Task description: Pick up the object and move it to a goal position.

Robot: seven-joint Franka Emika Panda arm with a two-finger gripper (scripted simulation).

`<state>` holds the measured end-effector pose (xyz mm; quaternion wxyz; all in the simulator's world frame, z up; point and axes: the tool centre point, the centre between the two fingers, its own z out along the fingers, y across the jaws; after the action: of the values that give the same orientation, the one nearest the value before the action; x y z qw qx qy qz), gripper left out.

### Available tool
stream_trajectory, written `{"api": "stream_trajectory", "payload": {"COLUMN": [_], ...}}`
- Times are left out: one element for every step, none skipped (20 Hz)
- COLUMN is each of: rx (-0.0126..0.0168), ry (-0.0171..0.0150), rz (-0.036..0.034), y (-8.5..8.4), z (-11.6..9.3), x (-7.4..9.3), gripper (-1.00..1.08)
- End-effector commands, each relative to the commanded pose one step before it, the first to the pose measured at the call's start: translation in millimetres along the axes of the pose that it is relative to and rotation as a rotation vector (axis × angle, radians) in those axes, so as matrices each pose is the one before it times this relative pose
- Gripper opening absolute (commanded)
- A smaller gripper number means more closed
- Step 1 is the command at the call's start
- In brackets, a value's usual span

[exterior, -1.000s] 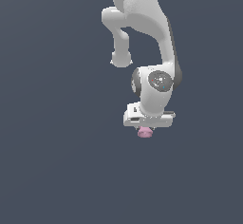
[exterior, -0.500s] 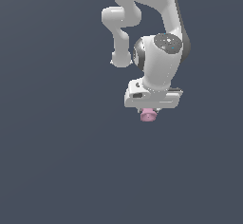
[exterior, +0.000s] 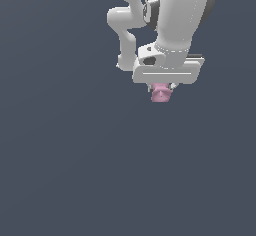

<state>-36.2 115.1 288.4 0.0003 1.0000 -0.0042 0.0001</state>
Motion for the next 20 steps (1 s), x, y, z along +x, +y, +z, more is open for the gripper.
{"api": "stream_trajectory", "payload": {"rx": [-0.00008, 0.00000, -0.00018, 0.00000, 0.00000, 0.00000, 0.00000, 0.00000, 0.00000, 0.00000, 0.00000, 0.00000, 0.00000, 0.00067, 0.00000, 0.00000, 0.00000, 0.00000, 0.00000, 0.00000], "ry": [-0.00014, 0.00000, 0.00008, 0.00000, 0.00000, 0.00000, 0.00000, 0.00000, 0.00000, 0.00000, 0.00000, 0.00000, 0.00000, -0.00008, 0.00000, 0.00000, 0.00000, 0.00000, 0.00000, 0.00000], "rz": [-0.00003, 0.00000, -0.00066, 0.00000, 0.00000, 0.00000, 0.00000, 0.00000, 0.00000, 0.00000, 0.00000, 0.00000, 0.00000, 0.00017, 0.00000, 0.00000, 0.00000, 0.00000, 0.00000, 0.00000], "y": [-0.89, -0.40, -0.84, -0.41, -0.41, -0.41, -0.41, -0.41, -0.40, -0.40, -0.39, -0.38, -0.37, 0.02, -0.35, -0.33, -0.31, -0.29, -0.27, -0.26], "z": [-29.33, -11.62, -11.64, -11.60, -11.46, -11.21, -10.96, -10.68, -10.35, -9.98, -9.56, -9.11, -8.60, -8.06, -7.44, -6.89, -6.34, -5.79, -5.25, -4.70], "x": [-11.71, -4.35, -4.43, -4.29, -4.21, -4.08, -3.95, -3.81, -3.66, -3.50, -3.31, -3.11, -2.89, -2.58, -2.40, -2.18, -1.98, -1.78, -1.58, -1.38], "gripper": [-1.00, -1.00, -1.00, -1.00, -1.00, -1.00, -1.00, -1.00, -1.00, -1.00, -1.00, -1.00, -1.00, -1.00, -1.00, -1.00, -1.00, -1.00, -1.00, -1.00]}}
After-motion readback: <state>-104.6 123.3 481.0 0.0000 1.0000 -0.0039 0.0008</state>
